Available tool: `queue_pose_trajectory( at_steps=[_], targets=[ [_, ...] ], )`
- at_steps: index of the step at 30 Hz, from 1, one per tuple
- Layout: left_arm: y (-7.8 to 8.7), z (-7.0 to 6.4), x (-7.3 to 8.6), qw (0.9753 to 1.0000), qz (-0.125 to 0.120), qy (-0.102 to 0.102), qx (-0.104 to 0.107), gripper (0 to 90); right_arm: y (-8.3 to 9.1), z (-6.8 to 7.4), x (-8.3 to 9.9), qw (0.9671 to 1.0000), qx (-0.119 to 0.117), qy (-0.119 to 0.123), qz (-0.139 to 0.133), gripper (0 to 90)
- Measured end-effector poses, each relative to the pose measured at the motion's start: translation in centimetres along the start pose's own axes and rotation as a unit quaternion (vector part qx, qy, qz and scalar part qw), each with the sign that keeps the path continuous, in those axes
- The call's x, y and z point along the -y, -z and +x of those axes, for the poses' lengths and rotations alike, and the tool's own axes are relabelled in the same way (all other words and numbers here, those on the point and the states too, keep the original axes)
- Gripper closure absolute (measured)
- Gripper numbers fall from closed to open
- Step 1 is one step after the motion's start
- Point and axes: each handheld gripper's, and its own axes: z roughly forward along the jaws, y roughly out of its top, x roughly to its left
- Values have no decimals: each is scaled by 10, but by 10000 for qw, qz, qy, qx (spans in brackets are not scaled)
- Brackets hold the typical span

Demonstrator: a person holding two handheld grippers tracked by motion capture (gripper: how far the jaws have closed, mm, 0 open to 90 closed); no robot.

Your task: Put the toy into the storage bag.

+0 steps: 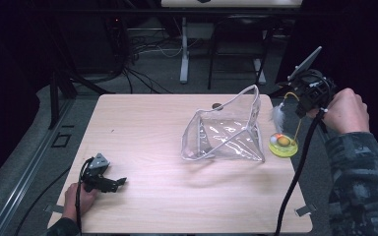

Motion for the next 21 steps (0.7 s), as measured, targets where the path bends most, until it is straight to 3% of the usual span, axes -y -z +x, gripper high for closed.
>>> queue_pose_trajectory(
  at_steps=[11, 21],
  targets=[
    [0, 0, 0, 10000, -1, 0, -1, 3, 8, -9, -16, 9999, 36, -139, -19, 873],
    [0, 0, 0, 10000, -1, -2, -1, 3, 19, -12, -32, 9998, 154, -117, 9, 873]
  ],
)
